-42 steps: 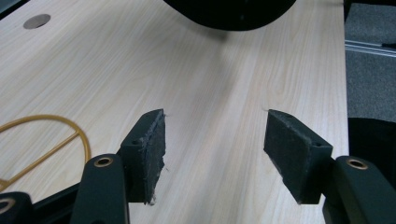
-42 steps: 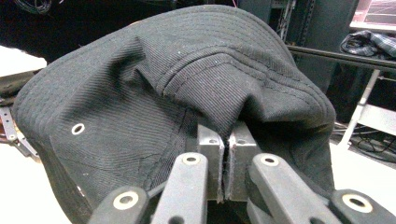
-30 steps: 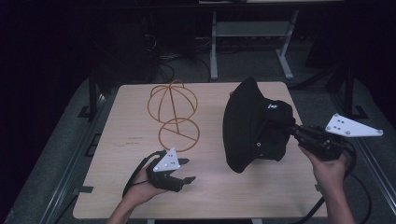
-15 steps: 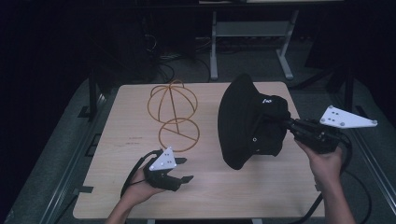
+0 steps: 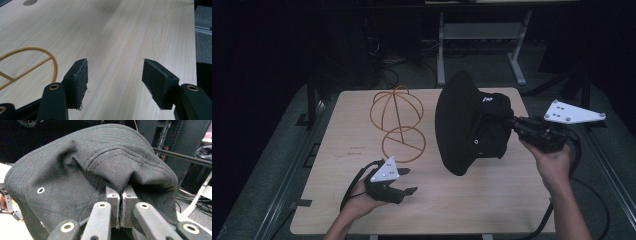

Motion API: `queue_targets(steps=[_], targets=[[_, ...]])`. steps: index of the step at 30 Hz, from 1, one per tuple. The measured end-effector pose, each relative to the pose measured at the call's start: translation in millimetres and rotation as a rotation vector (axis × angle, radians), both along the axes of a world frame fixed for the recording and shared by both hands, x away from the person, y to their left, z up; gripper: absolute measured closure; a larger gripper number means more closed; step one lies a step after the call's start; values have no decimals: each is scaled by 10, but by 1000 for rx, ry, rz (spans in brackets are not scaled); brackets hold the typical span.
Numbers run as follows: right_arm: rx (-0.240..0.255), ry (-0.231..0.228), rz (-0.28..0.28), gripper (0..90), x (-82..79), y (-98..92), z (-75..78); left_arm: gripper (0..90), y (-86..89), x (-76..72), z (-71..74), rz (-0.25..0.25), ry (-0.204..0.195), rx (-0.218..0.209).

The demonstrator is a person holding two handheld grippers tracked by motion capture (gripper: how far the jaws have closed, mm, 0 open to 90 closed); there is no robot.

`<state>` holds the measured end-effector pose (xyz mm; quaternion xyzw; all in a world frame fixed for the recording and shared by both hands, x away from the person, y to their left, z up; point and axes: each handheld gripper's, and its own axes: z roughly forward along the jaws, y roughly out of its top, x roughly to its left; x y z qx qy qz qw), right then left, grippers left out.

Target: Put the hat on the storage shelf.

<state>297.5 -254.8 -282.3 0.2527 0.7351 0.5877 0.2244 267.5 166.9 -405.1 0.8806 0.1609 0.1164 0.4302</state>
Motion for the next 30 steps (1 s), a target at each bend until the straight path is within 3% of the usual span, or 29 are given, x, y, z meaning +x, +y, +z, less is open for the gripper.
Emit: queue_targets(steps=[15, 17, 30], targets=[[-3, 0, 28, 869, 124, 174, 135, 305, 11, 10, -23, 12, 9, 6], [-4, 3, 34, 869, 143, 202, 158, 296, 11, 11, -34, 16, 11, 24], [-11, -4, 45, 869, 212, 316, 271, 264, -27, 11, -72, 12, 11, 41]])
